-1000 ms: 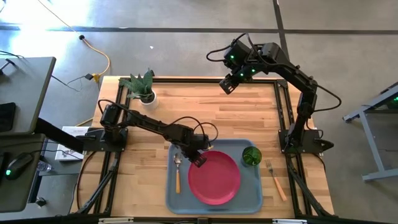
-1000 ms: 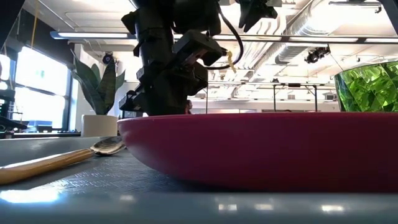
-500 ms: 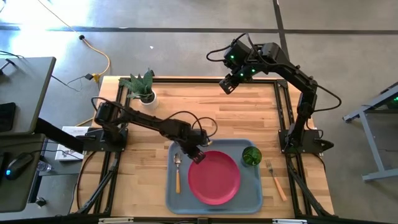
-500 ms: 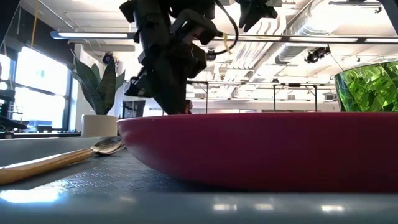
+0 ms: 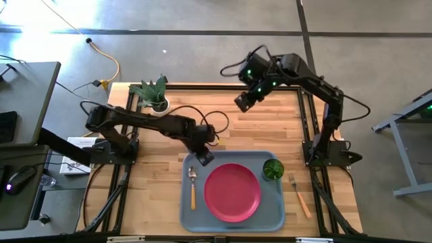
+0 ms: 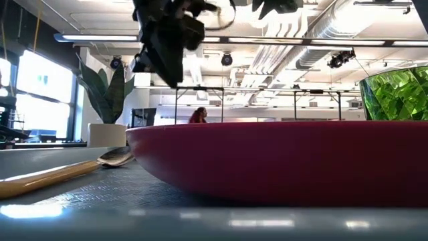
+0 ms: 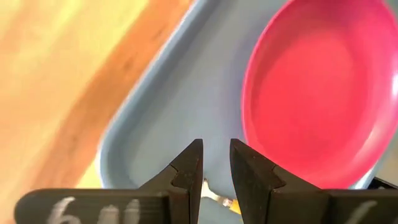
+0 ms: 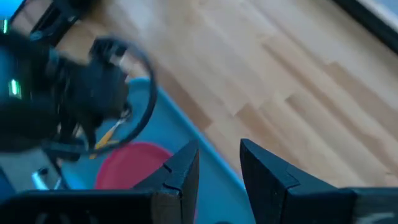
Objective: Pick and place plate/cup/fork/spoon on tray
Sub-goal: Put the yellow fork on the blue tray
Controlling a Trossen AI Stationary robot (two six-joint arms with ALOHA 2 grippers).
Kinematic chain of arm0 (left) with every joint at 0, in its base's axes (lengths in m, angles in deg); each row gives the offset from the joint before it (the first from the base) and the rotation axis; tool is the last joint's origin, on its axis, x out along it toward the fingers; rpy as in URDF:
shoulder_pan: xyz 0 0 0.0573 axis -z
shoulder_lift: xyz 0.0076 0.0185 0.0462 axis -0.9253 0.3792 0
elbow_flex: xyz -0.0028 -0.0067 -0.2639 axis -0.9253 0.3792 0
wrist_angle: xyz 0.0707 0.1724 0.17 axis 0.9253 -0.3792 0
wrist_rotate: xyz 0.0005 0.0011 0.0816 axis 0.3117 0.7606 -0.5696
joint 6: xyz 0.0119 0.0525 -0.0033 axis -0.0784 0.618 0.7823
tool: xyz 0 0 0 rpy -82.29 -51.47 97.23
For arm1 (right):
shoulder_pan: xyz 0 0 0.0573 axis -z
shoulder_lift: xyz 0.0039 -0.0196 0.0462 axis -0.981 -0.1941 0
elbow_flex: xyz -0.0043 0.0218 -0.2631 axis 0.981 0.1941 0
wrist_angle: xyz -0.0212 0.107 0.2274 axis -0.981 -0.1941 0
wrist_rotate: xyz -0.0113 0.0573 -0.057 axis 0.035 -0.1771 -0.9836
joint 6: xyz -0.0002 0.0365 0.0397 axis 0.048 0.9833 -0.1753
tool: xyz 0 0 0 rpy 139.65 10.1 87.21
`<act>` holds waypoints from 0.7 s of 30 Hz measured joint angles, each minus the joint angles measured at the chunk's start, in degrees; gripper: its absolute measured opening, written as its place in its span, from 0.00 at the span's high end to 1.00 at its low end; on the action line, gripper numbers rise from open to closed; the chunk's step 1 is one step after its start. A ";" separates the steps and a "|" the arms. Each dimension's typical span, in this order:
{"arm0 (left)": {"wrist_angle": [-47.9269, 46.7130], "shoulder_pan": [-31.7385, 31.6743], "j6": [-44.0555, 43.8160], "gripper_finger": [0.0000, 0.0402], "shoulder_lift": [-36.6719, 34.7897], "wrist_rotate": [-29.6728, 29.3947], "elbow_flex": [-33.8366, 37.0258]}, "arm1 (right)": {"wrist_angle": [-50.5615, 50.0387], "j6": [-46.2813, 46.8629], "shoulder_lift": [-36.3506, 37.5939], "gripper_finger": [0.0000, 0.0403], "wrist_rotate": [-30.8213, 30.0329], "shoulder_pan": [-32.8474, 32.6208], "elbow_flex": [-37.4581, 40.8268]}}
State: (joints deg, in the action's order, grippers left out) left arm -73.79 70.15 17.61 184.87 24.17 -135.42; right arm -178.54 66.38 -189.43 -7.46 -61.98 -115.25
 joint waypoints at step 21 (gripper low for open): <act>-13.03 -0.25 15.97 0.83 -14.29 -7.49 -0.02 | 0.02 29.20 0.00 0.73 -7.67 -31.71 0.07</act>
State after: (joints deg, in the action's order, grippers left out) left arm -86.82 69.89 33.59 170.58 16.68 -135.44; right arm -178.52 95.58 -189.43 -15.14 -93.70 -115.18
